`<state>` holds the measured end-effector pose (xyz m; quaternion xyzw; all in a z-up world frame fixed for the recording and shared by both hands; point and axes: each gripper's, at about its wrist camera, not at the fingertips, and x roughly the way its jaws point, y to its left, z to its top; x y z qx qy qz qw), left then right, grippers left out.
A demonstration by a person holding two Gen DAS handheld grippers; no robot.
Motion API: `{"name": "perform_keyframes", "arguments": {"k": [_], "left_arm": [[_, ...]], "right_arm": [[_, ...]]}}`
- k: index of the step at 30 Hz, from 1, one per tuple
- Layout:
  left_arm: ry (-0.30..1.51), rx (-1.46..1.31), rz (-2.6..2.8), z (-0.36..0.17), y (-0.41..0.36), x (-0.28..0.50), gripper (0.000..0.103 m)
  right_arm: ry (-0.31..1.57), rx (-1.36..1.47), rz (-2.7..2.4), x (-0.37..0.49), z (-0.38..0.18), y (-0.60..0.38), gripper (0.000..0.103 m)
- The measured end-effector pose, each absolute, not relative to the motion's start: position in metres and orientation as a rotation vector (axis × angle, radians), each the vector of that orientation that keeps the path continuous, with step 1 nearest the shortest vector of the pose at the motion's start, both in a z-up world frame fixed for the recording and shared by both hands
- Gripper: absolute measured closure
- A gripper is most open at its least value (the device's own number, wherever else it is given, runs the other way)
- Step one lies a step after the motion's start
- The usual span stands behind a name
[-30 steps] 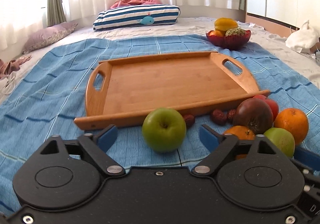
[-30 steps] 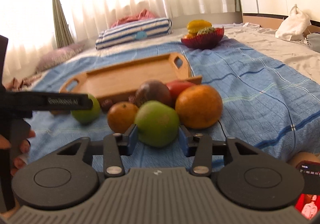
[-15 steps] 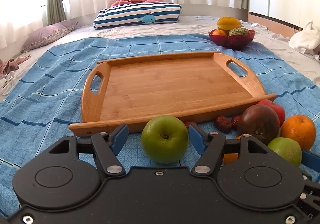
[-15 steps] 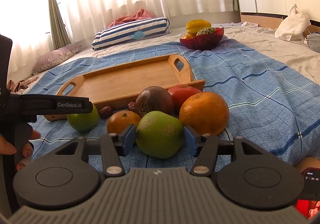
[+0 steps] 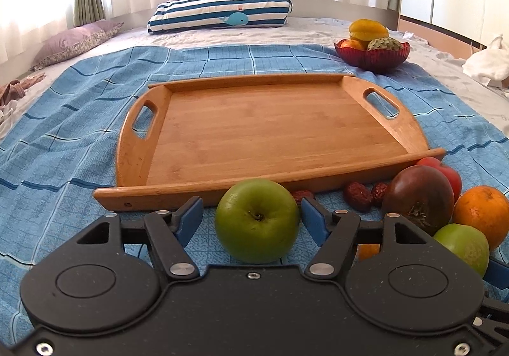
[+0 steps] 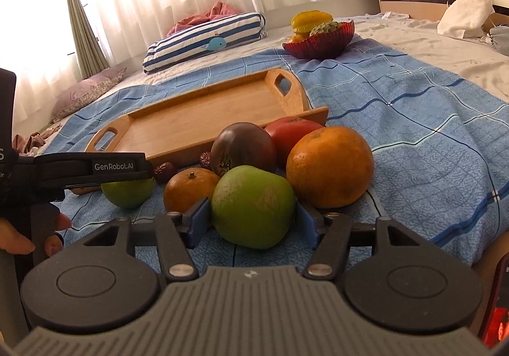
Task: Organize fruits
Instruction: 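Close the left gripper on the small green apple while the right grips the large one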
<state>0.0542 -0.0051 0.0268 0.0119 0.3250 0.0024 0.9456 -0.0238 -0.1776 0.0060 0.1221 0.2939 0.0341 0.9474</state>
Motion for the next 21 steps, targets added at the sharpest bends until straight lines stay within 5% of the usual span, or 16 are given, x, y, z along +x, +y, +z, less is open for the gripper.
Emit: {"name": "perform_keyframes", "arguments": {"k": [21], "left_arm": [[0.667, 0.03, 0.004, 0.0185, -0.0095, 0.0574, 0.048]], "right_arm": [[0.598, 0.237, 0.081, -0.0228, 0.0062, -0.1768, 0.039]]}}
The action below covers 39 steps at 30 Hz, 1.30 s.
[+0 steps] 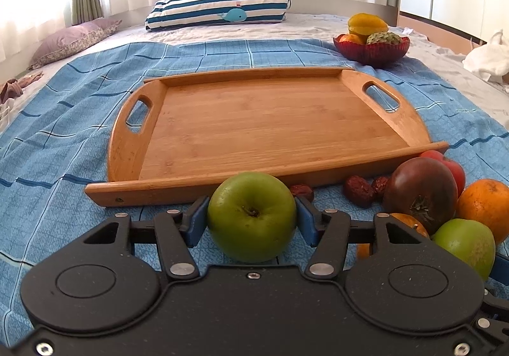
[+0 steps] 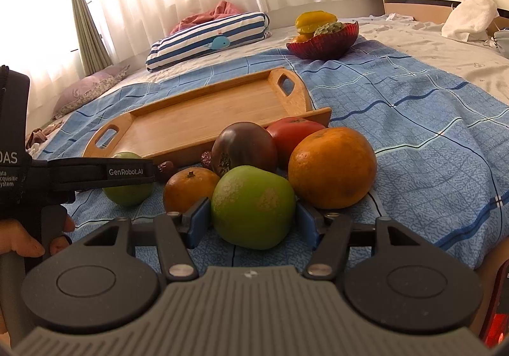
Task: Organize fruits
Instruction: 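Close the left gripper on the small green apple while the right grips the large one, then lift the small green apple with the left gripper while the right carries its apple over the tray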
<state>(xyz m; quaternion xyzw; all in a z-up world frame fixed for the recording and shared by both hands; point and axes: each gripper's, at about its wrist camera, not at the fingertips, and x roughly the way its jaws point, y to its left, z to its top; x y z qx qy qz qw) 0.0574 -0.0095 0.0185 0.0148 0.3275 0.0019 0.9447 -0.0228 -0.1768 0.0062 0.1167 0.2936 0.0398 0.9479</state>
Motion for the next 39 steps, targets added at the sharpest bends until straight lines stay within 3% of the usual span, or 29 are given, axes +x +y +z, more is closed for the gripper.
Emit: {"name": "perform_keyframes", "arguments": {"k": [4, 22, 39], "left_arm": [[0.665, 0.027, 0.004, 0.019, -0.01, 0.054, 0.048], [0.654, 0.036, 0.01, 0.031, -0.004, 0.03, 0.048], [0.562, -0.033, -0.007, 0.081, 0.014, 0.044, 0.048]], "right_arm": [[0.598, 0.235, 0.079, -0.023, 0.006, -0.177, 0.043], [0.548, 0.282, 0.092, -0.038, 0.015, -0.183, 0.044], [0.407, 0.248, 0.167, -0.012, 0.052, -0.184, 0.044]]}}
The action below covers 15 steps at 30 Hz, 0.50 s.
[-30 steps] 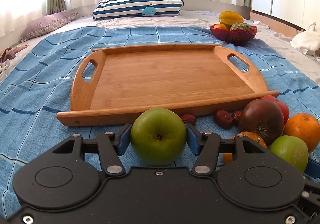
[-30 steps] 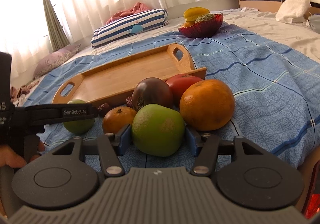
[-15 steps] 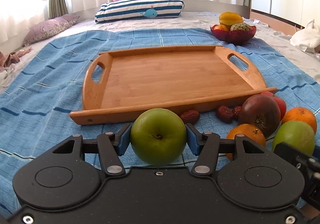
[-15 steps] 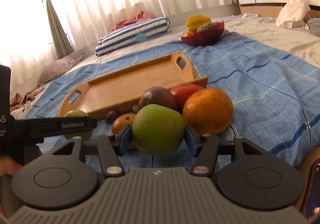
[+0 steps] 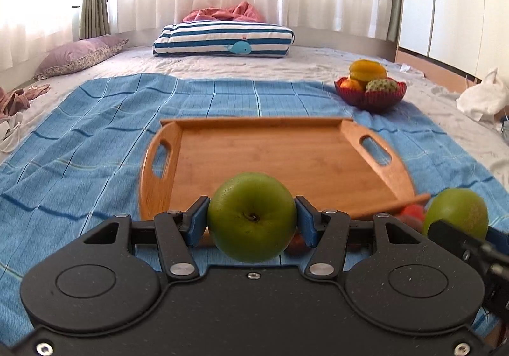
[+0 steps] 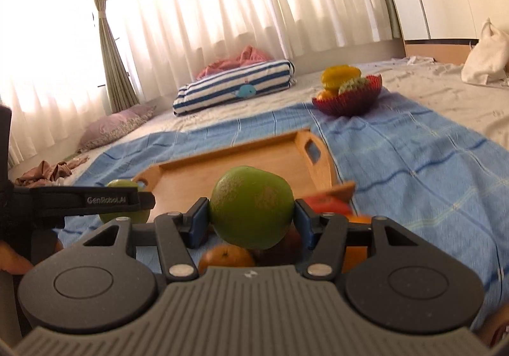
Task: Organize fruits
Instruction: 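Lift the small green apple with the left gripper while the right carries its apple over the tray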
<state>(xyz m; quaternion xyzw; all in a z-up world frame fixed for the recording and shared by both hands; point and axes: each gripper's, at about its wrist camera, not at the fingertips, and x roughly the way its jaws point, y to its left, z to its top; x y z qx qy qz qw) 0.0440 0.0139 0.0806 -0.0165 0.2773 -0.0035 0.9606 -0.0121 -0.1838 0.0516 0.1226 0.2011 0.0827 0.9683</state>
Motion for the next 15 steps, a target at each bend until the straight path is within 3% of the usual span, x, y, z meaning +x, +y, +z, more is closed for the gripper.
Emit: {"name": "perform_keyframes", "arguments": {"k": [15], "left_arm": [[0.621, -0.091, -0.024, 0.083, 0.034, 0.107, 0.048]], "right_arm": [[0.516, 0.307, 0.21, 0.081, 0.058, -0.218, 0.044]]}}
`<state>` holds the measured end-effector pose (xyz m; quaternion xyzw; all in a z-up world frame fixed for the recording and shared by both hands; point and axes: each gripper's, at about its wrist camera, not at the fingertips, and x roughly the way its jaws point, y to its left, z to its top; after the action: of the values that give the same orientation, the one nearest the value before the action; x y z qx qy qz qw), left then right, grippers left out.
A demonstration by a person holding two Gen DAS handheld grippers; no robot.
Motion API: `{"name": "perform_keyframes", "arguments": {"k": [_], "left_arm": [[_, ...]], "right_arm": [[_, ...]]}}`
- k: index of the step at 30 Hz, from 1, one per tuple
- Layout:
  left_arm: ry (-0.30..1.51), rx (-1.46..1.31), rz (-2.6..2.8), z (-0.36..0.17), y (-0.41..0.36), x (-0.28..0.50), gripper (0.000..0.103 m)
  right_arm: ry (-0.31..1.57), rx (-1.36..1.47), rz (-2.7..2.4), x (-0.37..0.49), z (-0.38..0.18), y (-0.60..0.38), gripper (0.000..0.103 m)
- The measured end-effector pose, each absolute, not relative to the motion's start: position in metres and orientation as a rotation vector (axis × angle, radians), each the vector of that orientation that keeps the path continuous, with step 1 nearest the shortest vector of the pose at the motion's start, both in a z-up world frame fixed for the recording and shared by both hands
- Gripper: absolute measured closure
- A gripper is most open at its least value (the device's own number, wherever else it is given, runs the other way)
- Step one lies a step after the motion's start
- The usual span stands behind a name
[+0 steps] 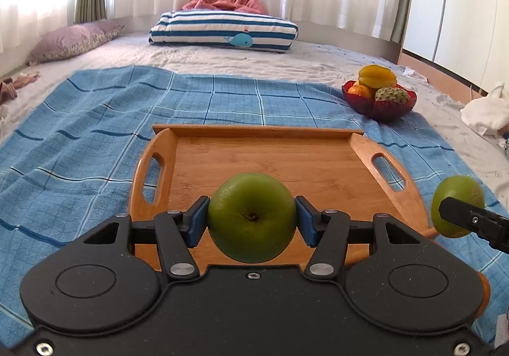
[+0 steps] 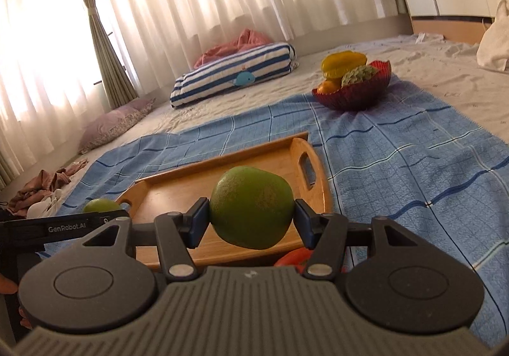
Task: Organize fruits
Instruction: 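Lift the small green apple with the left gripper while the right carries its apple over the tray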
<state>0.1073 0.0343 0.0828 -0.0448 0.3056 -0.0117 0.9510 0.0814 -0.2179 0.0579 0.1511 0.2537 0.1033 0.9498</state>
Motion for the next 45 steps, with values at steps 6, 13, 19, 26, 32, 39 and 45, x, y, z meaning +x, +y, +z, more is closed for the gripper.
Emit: {"name": "perform_keyframes", "arguments": {"k": [6, 13, 19, 26, 32, 39, 45], "left_arm": [[0.673, -0.106, -0.012, 0.072, 0.042, 0.132, 0.048], [0.713, -0.093, 0.01, 0.057, 0.046, 0.151, 0.048], [0.73, -0.1, 0.017, 0.051, 0.05, 0.159, 0.048], [0.738, -0.091, 0.017, 0.047, 0.048, 0.161, 0.048], [0.754, -0.081, 0.023, 0.042, 0.047, 0.161, 0.048], [0.753, -0.075, 0.022, 0.041, 0.047, 0.161, 0.048], [0.75, -0.069, 0.023, 0.04, 0.047, 0.16, 0.048]], "right_arm": [[0.591, 0.287, 0.229, 0.119, 0.056, -0.217, 0.044], [0.67, 0.272, 0.201, 0.153, 0.042, -0.213, 0.044], [0.715, 0.264, 0.194, 0.161, 0.03, -0.21, 0.044], [0.732, 0.254, 0.188, 0.164, 0.031, -0.207, 0.043], [0.765, 0.26, 0.184, 0.168, 0.027, -0.206, 0.043], [0.783, 0.253, 0.179, 0.17, 0.026, -0.206, 0.043], [0.793, 0.255, 0.176, 0.171, 0.025, -0.205, 0.043]]}}
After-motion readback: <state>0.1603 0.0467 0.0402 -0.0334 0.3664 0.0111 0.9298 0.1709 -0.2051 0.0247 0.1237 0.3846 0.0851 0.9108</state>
